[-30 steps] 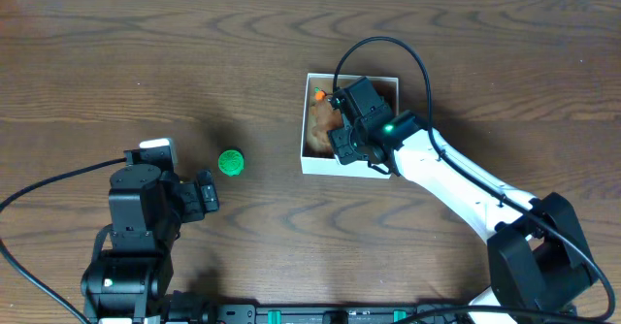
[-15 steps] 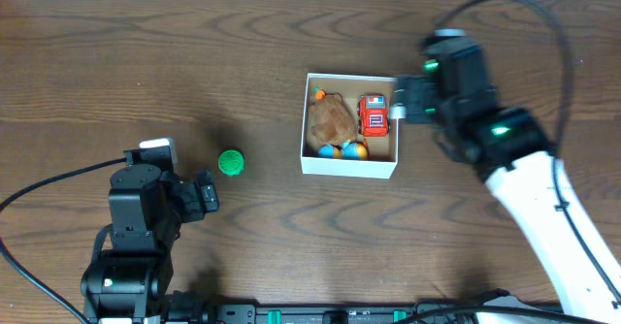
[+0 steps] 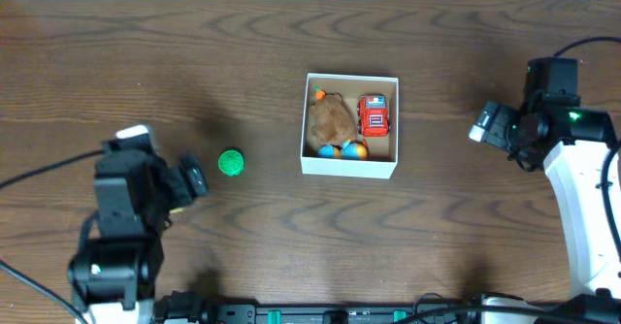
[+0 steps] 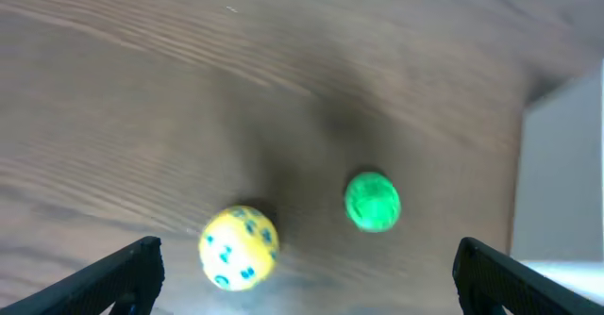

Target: Pack container

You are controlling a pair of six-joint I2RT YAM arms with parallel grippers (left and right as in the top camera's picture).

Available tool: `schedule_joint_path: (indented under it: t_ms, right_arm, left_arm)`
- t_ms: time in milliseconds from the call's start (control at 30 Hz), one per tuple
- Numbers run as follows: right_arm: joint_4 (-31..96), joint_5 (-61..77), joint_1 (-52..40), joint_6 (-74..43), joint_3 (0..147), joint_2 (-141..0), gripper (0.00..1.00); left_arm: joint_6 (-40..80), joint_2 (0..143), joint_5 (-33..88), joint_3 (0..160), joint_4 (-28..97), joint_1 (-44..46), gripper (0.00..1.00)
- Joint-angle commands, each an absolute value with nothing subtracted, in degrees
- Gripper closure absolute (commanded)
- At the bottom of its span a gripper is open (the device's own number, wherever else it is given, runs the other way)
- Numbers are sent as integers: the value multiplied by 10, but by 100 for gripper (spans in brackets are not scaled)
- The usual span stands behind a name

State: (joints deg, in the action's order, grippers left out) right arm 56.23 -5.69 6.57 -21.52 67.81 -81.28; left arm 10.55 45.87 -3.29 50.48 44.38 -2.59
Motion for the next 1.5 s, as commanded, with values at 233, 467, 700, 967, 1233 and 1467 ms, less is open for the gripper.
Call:
schedule_joint_path:
  t_ms: [233,467,700,967,1233,1467]
  right_arm:
    - [561,-43,75,-192,668,-814,1]
    - [559,-43,75,-192,668,-814,1]
    - [559,-43,76,-192,668,-814,1]
    - [560,-45,76,-187,668,-814,1]
    - [560,-45,76,-188,668,-814,1]
    - [559,-45,76,-188,668,-814,1]
  left_arm:
    - [138,740,54,545,449,-145,2]
    - [138,866,58,545,446,-150,2]
    - [138,918,58,536,449,-150,0]
    - [138,932,58,521,450,-150,28]
    - [139,932,59,521,455,-150,54]
    - [138,908,101,590,500,-140,72]
